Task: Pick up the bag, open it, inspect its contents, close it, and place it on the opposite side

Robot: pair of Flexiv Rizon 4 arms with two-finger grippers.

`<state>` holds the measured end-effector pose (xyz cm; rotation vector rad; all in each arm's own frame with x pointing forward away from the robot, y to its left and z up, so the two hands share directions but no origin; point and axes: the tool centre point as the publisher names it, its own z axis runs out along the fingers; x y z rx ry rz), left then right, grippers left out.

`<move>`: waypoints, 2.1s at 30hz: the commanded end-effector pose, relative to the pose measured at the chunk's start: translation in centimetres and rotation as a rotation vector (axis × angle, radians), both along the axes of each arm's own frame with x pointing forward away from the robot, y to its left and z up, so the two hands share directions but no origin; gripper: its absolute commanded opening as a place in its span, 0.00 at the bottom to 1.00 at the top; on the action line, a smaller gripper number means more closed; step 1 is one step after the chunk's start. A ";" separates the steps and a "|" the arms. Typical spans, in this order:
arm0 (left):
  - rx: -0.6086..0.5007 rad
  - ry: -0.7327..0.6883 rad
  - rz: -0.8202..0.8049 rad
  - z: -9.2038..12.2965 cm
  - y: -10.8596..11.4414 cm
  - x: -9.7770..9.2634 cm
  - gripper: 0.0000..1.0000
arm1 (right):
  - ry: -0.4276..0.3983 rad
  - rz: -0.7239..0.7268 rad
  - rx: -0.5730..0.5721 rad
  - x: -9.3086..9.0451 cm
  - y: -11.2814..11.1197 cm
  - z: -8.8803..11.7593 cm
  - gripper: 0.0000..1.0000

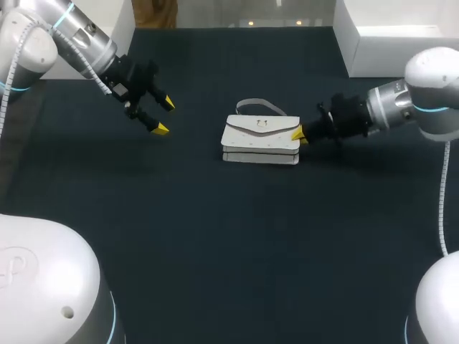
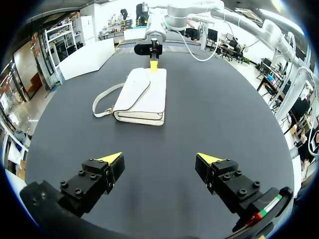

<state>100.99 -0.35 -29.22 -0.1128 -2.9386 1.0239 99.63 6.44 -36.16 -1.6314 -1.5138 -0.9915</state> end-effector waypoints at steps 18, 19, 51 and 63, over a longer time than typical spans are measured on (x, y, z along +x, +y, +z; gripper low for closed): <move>-0.002 -0.002 0.000 -0.1 0.0 0.0 1.00 | 0.051 0.162 0.029 1.5 4.4 -0.8 0.00; -0.002 -0.002 0.000 -0.1 0.0 0.0 1.00 | 0.051 0.164 0.026 1.4 4.7 -0.8 0.00; -0.002 -0.002 0.000 -0.1 0.0 0.0 1.00 | 0.009 0.091 0.015 1.4 4.3 0.3 1.00; -0.002 -0.002 0.000 -0.1 0.0 0.0 1.00 | -0.177 0.220 -0.210 -0.3 2.4 5.9 1.00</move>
